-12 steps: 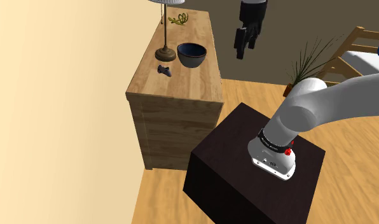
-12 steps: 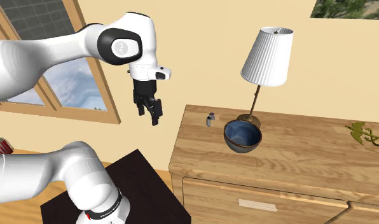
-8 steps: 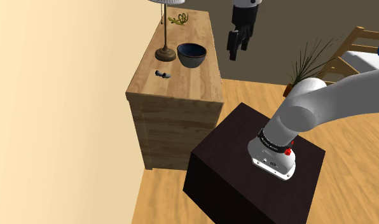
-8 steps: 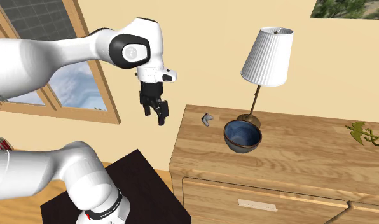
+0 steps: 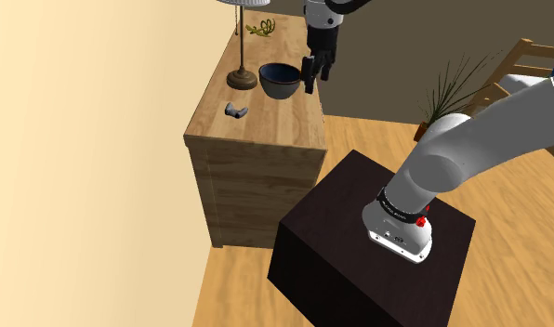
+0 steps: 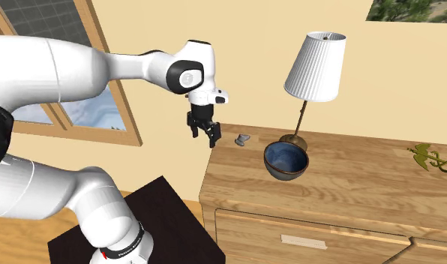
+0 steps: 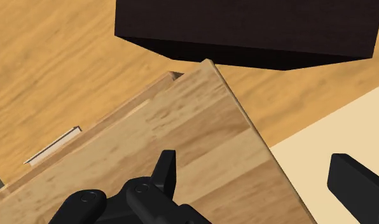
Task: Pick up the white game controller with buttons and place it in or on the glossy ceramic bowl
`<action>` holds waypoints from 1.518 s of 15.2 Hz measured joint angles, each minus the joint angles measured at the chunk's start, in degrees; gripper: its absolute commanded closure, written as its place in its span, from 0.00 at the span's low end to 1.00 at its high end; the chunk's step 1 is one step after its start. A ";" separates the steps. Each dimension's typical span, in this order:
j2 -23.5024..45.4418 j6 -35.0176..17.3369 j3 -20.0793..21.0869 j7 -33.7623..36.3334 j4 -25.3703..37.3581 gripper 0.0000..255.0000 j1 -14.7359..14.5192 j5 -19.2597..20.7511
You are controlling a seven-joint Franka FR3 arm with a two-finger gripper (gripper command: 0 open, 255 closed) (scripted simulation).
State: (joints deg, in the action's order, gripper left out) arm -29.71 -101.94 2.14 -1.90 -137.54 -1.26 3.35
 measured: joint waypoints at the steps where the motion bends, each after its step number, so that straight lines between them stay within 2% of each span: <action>1: 1.99 -1.97 -0.14 -0.30 0.41 0.00 -0.01 0.01; 11: 22.51 -16.85 -1.01 -3.58 9.68 0.00 -0.27 -0.75; 18: 37.03 -22.79 -0.77 -5.79 20.78 0.00 -0.53 -1.90; 23: 46.74 -24.58 -0.35 -7.56 30.43 0.00 -0.50 -2.70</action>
State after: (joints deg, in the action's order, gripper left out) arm 17.02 -126.52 1.79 -9.46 -107.11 -1.76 0.65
